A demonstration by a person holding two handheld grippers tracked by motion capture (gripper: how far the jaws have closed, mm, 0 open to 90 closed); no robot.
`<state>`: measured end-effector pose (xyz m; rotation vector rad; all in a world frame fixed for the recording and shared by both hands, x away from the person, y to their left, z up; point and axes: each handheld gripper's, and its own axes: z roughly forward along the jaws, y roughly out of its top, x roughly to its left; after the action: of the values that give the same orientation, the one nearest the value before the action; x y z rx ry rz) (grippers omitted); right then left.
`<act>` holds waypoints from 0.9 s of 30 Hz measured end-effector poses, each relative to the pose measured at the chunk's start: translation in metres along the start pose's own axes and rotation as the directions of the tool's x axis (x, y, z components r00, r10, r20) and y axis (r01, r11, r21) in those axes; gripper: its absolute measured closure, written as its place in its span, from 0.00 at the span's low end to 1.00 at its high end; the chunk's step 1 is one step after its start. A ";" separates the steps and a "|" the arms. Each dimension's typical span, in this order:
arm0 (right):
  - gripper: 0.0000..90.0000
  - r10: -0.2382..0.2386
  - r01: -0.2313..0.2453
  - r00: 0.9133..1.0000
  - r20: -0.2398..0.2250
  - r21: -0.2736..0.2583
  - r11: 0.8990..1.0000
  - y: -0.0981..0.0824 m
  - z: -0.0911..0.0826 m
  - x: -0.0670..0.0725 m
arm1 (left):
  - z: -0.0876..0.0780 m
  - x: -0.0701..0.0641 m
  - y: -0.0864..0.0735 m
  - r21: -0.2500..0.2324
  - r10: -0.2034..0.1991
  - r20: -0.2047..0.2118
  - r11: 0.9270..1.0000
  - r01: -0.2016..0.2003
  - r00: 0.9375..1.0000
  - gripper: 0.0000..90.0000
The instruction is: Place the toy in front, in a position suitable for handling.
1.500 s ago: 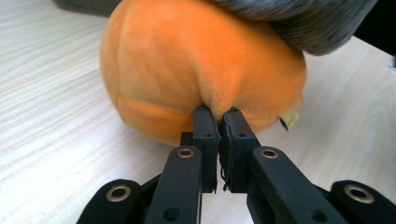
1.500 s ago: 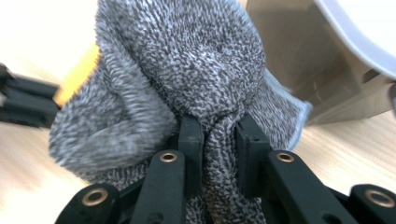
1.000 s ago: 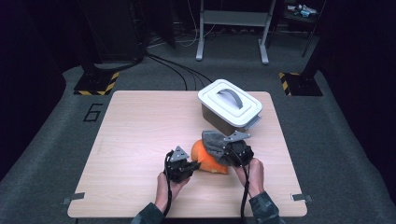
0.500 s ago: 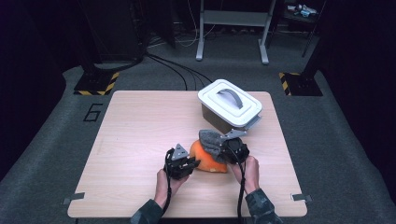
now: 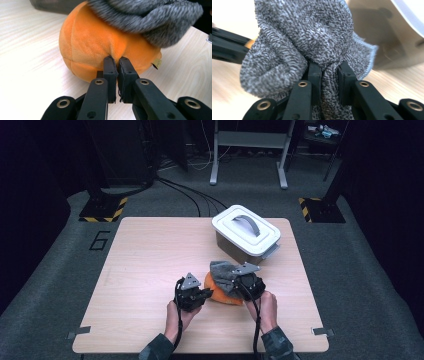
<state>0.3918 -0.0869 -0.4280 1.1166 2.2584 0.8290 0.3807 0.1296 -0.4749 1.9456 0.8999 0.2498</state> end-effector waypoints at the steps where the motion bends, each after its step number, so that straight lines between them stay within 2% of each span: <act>1: 0.85 0.000 0.000 1.000 0.000 0.000 1.000 0.000 0.000 0.000 | 0.000 0.000 0.000 0.000 0.000 0.000 1.000 0.000 1.000 0.95; 4: 0.85 0.031 -0.031 0.999 -0.028 0.015 0.999 -0.002 0.008 -0.006 | 0.001 0.001 0.000 0.004 0.001 -0.002 1.000 -0.001 1.000 0.92; 5: 0.85 0.017 -0.016 0.999 -0.034 0.015 1.000 -0.002 0.011 -0.007 | 0.001 0.001 0.000 0.001 0.008 -0.007 1.000 -0.008 1.000 0.85; 6: 0.85 0.036 -0.036 0.999 -0.030 0.021 0.999 -0.002 0.013 -0.006 | -0.003 0.001 -0.003 -0.008 0.004 -0.035 1.000 -0.004 0.999 0.74; 7: 0.85 0.036 -0.036 0.999 -0.030 0.021 0.999 -0.002 0.013 -0.006 | -0.003 0.001 -0.003 -0.008 0.004 -0.035 1.000 -0.004 0.999 0.60; 8: 0.85 0.050 -0.049 0.997 -0.054 0.013 0.999 -0.001 0.015 -0.007 | -0.004 0.002 -0.005 -0.014 0.001 -0.039 1.000 -0.001 0.999 0.60; 9: 0.85 0.050 -0.049 0.996 -0.077 0.012 0.999 -0.001 0.017 -0.010 | -0.005 0.001 -0.007 -0.007 0.001 -0.050 1.000 -0.001 0.999 0.52; 10: 0.85 0.073 -0.071 0.994 -0.085 0.023 0.997 0.001 0.018 -0.013 | -0.002 0.002 -0.010 0.006 0.009 -0.048 1.000 -0.009 0.999 0.43; 11: 0.85 0.072 -0.071 0.993 -0.094 0.021 0.997 0.002 0.018 -0.015 | -0.002 0.002 -0.010 0.006 0.009 -0.048 1.000 -0.009 0.999 0.44; 12: 0.85 0.081 -0.079 0.992 -0.094 0.016 0.997 0.002 0.019 -0.015 | 0.006 0.002 -0.012 0.034 0.017 -0.058 0.999 -0.015 0.998 0.47; 13: 0.85 0.081 -0.079 0.992 -0.094 0.016 0.997 0.002 0.019 -0.015 | 0.006 0.002 -0.012 0.034 0.017 -0.058 0.999 -0.015 0.998 0.55; 14: 0.85 0.086 -0.085 0.992 -0.098 0.014 0.996 0.002 0.019 -0.016 | 0.011 0.002 -0.013 0.043 0.024 -0.053 0.999 -0.021 0.998 0.55; 15: 0.85 0.084 -0.082 0.992 -0.098 0.021 0.996 0.004 0.021 -0.016 | 0.015 0.002 -0.013 0.050 0.031 -0.051 0.998 -0.029 0.998 0.71; 16: 0.85 0.078 -0.076 0.993 -0.087 0.023 0.997 0.006 0.021 -0.016 | 0.017 0.001 -0.012 0.050 0.044 -0.054 0.998 -0.042 0.998 0.76; 17: 0.85 0.078 -0.076 0.993 -0.087 0.023 0.997 0.006 0.021 -0.016 | 0.018 0.001 -0.012 0.036 0.033 -0.055 0.999 -0.031 0.998 0.76; 18: 0.85 0.073 -0.072 0.995 -0.075 0.017 0.997 0.007 0.020 -0.014 | 0.018 0.000 -0.012 0.033 0.030 -0.055 0.999 -0.029 0.998 0.87; 22: 0.85 0.062 -0.062 0.996 -0.059 -0.006 0.998 0.012 0.013 -0.010 | 0.015 0.003 -0.013 0.024 0.005 -0.033 1.000 -0.004 0.999 0.93; 23: 0.85 0.038 -0.039 0.999 -0.039 -0.015 0.999 0.016 0.007 -0.003 | 0.014 0.003 -0.013 0.027 0.002 -0.035 1.000 -0.001 0.999 0.94; 24: 0.85 0.020 -0.021 0.999 -0.030 -0.029 0.999 0.018 0.003 0.002 | 0.013 0.004 -0.013 0.018 -0.020 -0.023 1.000 0.020 1.000 0.95; 25: 0.85 -0.013 0.011 0.999 -0.035 -0.042 0.999 0.021 -0.002 0.011 | 0.012 0.005 -0.013 0.017 -0.019 -0.014 1.000 0.020 1.000 0.95; 26: 0.85 -0.025 0.022 0.999 -0.043 -0.054 0.998 0.023 -0.004 0.016 | 0.011 0.003 -0.012 0.015 -0.031 -0.015 0.999 0.031 0.999 0.95; 27: 0.85 -0.044 0.042 0.998 -0.047 -0.045 0.998 0.026 -0.006 0.024 | 0.011 0.003 -0.012 0.012 -0.025 -0.015 1.000 0.026 1.000 0.95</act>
<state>0.3886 -0.0569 -0.4097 1.0349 2.2831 0.8928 0.3827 0.1278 -0.4909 1.9443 0.9375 0.2452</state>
